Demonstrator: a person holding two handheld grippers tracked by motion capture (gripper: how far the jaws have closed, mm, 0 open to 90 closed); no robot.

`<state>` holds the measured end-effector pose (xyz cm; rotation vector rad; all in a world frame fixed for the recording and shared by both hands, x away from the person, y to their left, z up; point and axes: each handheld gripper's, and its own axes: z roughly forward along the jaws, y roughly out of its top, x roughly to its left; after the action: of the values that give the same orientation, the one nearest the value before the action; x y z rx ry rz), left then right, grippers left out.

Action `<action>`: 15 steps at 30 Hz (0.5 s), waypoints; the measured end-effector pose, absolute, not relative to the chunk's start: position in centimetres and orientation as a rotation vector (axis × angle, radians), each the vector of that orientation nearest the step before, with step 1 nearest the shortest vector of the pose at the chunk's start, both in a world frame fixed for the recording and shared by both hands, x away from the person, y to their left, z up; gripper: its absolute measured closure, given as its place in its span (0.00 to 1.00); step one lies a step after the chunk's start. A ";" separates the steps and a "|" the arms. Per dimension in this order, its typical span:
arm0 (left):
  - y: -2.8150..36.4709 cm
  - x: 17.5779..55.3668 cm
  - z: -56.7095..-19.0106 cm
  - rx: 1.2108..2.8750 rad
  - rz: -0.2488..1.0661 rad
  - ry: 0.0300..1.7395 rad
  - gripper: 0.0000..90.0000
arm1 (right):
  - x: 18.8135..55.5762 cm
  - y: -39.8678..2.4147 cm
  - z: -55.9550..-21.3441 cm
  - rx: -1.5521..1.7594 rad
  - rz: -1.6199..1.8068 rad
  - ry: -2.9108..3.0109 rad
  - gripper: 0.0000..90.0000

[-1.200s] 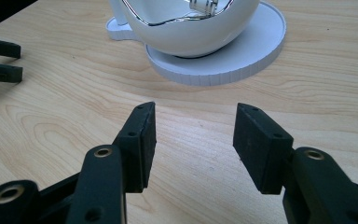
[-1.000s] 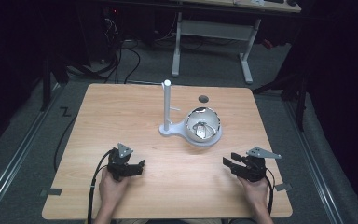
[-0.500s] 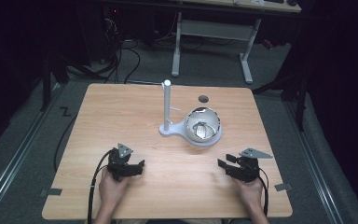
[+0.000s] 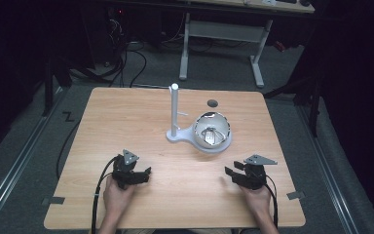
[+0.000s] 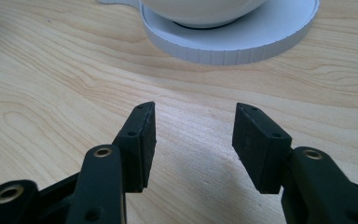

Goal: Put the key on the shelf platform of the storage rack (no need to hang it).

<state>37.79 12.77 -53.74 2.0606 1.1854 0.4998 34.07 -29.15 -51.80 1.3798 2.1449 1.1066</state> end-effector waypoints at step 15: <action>12.8 37.8 -53.7 2.061 0.500 1.185 0.19 | 34.9 -28.7 -52.8 1.382 1.010 2.146 0.55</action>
<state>37.79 12.77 -53.74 2.0607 1.1854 0.4997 34.93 -28.68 -52.79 1.3820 2.1464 1.0098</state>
